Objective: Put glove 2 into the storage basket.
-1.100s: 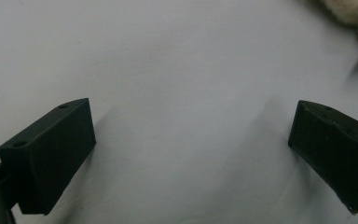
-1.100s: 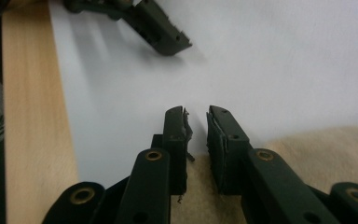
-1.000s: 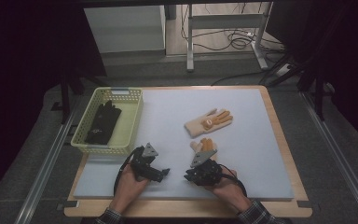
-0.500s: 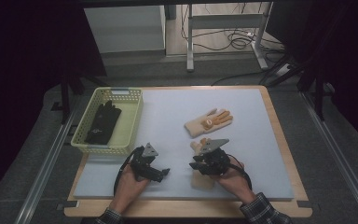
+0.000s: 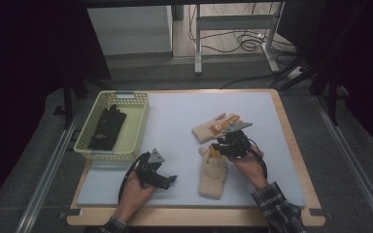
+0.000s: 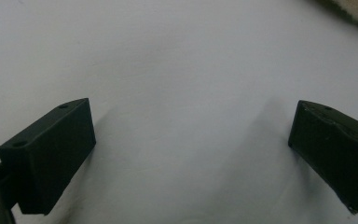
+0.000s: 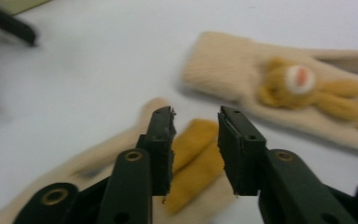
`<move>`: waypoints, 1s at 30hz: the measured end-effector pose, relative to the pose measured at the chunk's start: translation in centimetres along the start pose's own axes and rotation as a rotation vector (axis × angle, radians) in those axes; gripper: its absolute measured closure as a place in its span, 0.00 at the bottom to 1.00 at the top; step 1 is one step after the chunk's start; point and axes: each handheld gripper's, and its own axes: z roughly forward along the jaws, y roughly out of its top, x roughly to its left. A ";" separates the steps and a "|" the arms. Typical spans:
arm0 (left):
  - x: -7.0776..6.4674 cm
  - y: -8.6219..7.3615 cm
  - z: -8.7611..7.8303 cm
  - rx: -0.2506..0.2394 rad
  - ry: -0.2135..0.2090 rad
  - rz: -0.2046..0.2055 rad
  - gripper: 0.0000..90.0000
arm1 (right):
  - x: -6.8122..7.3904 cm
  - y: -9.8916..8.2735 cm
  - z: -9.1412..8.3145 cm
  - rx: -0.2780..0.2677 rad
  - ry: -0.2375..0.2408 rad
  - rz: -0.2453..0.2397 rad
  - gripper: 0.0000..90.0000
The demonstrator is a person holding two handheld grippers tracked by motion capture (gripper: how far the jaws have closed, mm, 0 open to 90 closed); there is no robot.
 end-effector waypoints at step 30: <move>0.0 0.0 0.0 -0.002 0.000 -0.001 0.01 | -4.2 1.6 6.0 0.052 -0.220 0.095 0.69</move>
